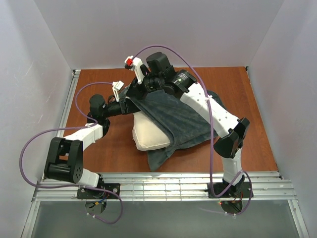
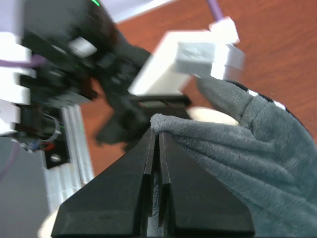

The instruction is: Put the pillow into the pillowcase

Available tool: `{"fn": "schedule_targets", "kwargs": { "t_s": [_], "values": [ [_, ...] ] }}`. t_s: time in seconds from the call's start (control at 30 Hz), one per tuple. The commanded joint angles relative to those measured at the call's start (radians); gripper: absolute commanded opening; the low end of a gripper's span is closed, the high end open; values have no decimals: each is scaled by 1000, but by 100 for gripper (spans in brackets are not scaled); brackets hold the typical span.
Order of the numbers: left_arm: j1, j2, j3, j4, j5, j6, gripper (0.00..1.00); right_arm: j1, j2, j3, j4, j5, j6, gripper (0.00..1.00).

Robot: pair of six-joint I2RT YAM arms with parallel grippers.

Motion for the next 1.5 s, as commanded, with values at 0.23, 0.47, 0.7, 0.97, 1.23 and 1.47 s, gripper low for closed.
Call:
{"fn": "schedule_targets", "kwargs": {
  "t_s": [0.23,0.47,0.7,0.97,1.23,1.47],
  "values": [
    [25,144,-36,64,-175,-16,0,137,-243,-220,368,-167,283,1],
    [-27,186,-23,102,-298,-110,0,189,-116,-74,461,-129,461,1],
    [-53,193,-56,73,-374,-199,0,160,-73,-91,493,-52,447,1],
    [48,175,-78,-154,-440,14,33,-24,-205,-356,275,90,-56,17],
    [255,-18,45,-700,-351,415,60,-139,-327,-565,-18,294,-268,52],
    [274,-288,-10,-1154,-340,642,85,-150,-464,-1095,-88,297,-282,51]
  ]
}}
